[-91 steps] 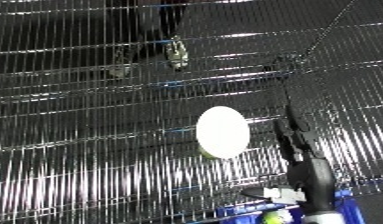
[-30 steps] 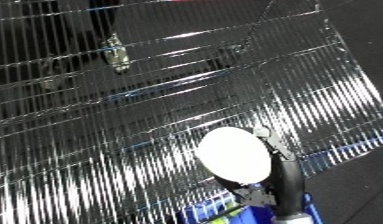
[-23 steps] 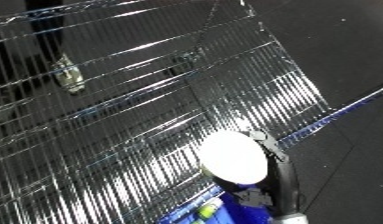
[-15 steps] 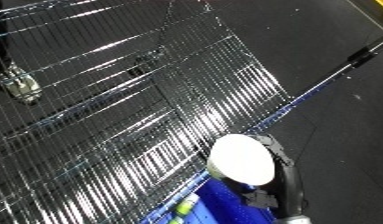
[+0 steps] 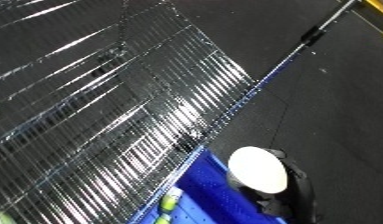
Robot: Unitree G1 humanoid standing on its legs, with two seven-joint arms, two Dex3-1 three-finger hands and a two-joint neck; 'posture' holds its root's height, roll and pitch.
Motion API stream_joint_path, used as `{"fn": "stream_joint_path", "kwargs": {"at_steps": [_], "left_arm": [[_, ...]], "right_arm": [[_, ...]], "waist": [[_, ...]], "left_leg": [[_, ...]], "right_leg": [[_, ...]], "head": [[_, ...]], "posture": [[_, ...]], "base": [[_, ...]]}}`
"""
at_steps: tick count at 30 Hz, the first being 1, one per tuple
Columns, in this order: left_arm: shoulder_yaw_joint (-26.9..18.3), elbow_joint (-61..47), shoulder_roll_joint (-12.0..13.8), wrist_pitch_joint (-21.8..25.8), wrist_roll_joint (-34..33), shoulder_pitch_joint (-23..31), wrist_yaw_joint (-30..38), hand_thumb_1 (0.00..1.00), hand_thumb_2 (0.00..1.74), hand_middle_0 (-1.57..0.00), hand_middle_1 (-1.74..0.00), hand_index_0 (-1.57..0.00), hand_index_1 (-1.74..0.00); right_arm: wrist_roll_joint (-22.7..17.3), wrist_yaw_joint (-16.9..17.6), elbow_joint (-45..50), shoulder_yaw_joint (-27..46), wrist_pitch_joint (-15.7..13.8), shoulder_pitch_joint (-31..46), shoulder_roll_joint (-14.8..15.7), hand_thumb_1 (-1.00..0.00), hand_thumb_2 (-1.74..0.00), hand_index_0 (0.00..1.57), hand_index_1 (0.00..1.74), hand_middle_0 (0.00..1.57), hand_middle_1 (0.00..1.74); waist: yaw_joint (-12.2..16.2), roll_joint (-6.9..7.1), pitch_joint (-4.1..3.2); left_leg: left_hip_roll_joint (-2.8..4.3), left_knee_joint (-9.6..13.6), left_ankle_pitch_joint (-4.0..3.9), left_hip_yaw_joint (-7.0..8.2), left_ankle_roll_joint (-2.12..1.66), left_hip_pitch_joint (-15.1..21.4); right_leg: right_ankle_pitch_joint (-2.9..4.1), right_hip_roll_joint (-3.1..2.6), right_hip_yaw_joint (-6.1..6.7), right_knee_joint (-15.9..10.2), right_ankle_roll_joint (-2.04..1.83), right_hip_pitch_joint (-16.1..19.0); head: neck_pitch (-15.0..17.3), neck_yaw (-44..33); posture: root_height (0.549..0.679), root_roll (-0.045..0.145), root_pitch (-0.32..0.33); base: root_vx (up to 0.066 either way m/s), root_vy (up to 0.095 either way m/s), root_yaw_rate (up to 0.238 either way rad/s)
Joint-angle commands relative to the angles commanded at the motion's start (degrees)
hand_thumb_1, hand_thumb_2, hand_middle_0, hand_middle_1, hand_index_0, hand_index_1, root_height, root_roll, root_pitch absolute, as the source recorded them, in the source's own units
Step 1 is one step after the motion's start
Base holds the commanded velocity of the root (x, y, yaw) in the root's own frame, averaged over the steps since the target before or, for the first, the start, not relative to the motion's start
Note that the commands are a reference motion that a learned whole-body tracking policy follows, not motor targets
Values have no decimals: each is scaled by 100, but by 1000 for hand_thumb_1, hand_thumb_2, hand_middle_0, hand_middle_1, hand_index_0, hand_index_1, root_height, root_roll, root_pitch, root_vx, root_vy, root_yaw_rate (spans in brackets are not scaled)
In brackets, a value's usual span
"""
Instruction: Pick up the object and place it into the box
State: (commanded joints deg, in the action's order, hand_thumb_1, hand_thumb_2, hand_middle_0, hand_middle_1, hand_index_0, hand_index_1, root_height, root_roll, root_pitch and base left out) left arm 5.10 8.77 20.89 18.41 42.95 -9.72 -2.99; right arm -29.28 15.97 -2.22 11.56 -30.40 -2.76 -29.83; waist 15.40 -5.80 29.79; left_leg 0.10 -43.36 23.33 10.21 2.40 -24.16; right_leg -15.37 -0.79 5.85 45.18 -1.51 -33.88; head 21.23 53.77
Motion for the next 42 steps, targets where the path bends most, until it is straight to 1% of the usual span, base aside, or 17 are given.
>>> {"fn": "stream_joint_path", "kwargs": {"at_steps": [3, 5, 7, 9, 12, 16, 20, 23, 28, 32, 35, 39, 42], "left_arm": [[18, 65, -34, 38, -5, -59, 47, 1000, 1740, -1570, -1740, -1570, -1740], [13, 78, -47, 34, -8, -69, 60, 1000, 1740, -1570, -1740, -1570, -1740], [2, 66, -46, 16, -10, -78, 59, 1000, 1740, -1570, -1740, -1570, -1740], [-4, 72, -44, 9, -4, -98, 55, 1000, 1740, -1570, -1740, -1570, -1740], [12, 124, -55, 36, 21, -135, 56, 1000, 1740, -1570, -1740, -1570, -1740], [69, 174, -55, 78, 75, -157, 68, 1000, 1740, -1570, -1740, -1570, -1740], [100, 180, -75, 98, 85, -160, 77, 1000, 1740, -1570, -1740, -1570, -1740], [97, 197, -86, 95, 81, -173, 78, 1000, 1740, -1570, -1740, -1570, -1740], [64, 213, -71, 76, 101, -152, 40, 1000, 1740, -1570, -1740, -1570, -1740], [55, 221, -71, 84, 113, -127, -1, 1000, 1740, -1570, -1740, -1570, -1740], [54, 207, -72, 76, 128, -109, -2, 1000, 1740, -1570, -1740, -1570, -1740], [58, 122, -74, 37, 136, -50, 36, 1000, 1740, -1570, -1740, -1570, -1740], [73, 67, -64, 6, 146, -12, 46, 1000, 1740, -1570, -1740, -1570, -1740]], "right_arm": [[-118, -50, -203, 34, -76, -4, -61, -800, -1392, 1256, 1392, 1256, 1392], [-122, -63, -311, 63, -133, 29, -69, -800, -1392, 1256, 1392, 1256, 1392], [-113, -64, -404, 86, -180, 67, -59, -800, -1392, 1256, 1392, 1256, 1392], [-142, -91, -516, 104, -240, 104, -57, -700, -1218, 1099, 1218, 1099, 1218], [-250, -233, -692, 119, -344, 140, -85, -550, -957, 864, 957, 864, 957], [-357, -422, -932, 138, -469, 145, -159, -350, -609, 549, 609, 549, 609], [-367, -426, -992, 129, -458, 98, -185, -150, -261, 235, 261, 235, 261], [-348, -401, -994, 111, -430, 91, -172, 0, 0, 0, 0, 0, 0], [-354, -411, -989, 88, -422, 137, -119, 0, 0, 0, 0, 0, 0], [-477, -469, -960, 76, -387, 174, -63, 0, 0, 0, 0, 0, 0], [-573, -570, -934, 73, -366, 214, -7, 0, 0, 0, 0, 0, 0], [-685, -798, -678, 2, -323, 235, 110, 0, 0, 0, 0, 0, 0], [-524, -868, -284, -122, -184, 177, 194, 0, 0, 0, 0, 0, 0]], "waist": [[33, -22, 0], [44, -32, 0], [48, -43, 0], [58, -57, 0], [82, -79, 0], [91, -105, 0], [81, -123, 0], [71, -130, 0], [54, -127, 0], [41, -122, 0], [27, -110, 0], [-23, -81, 0], [-87, -54, 0]], "left_leg": [[-3, 54, -22, 17, -10, 52], [-10, 56, -21, 9, -16, 71], [-24, 74, -24, -4, -19, 84], [-39, 114, -38, -11, -22, 102], [-52, 149, -65, -9, -33, 124], [-63, 142, -97, -20, -52, 147], [-67, 189, -87, -23, -52, 163], [-67, 228, -96, -27, -51, 174], [-54, 253, -128, -49, -66, 187], [-51, 297, -163, -64, -78, 213], [-46, 317, -193, -81, -91, 234], [-50, 350, -226, -130, -100, 265], [-62, 397, -260, -185, -107, 282]], "right_leg": [[-3, -8, 11, -32, 0, 39], [-6, -6, 21, -39, 1, 54], [5, -5, 32, -64, -2, 58], [23, -2, 42, -100, -6, 62], [44, 8, 60, -139, -11, 73], [63, 32, 84, -188, -12, 111], [72, 35, 91, -229, -15, 120], [76, 40, 86, -251, -17, 132], [73, 56, 74, -254, -17, 154], [67, 63, 64, -253, -16, 174], [67, 79, 55, -264, -16, 209], [63, 99, 27, -287, -8, 269], [61, 106, -3, -315, -3, 313]], "head": [[101, -42], [173, -66], [245, -47], [396, -21], [601, 15], [650, 24], [686, 8], [724, 5], [778, -20], [834, -63], [860, -191], [872, -464], [839, -671]], "posture": [[636, 89, 98], [637, 91, 97], [637, 92, 98], [638, 93, 99], [639, 94, 99], [640, 97, 96], [640, 98, 97], [641, 98, 98], [641, 98, 97], [641, 97, 95], [642, 98, 92], [643, 98, 84], [643, 99, 80]], "base": [[-18, 7, -59], [-17, -10, -14], [-31, -15, 7], [-33, -4, 2], [-17, 15, -14], [-2, 10, -19], [-14, -1, -4], [-9, -9, 8], [-1, -15, 18], [-1, -11, 31], [3, -10, 45], [4, -23, 67], [1, -40, 93]]}}
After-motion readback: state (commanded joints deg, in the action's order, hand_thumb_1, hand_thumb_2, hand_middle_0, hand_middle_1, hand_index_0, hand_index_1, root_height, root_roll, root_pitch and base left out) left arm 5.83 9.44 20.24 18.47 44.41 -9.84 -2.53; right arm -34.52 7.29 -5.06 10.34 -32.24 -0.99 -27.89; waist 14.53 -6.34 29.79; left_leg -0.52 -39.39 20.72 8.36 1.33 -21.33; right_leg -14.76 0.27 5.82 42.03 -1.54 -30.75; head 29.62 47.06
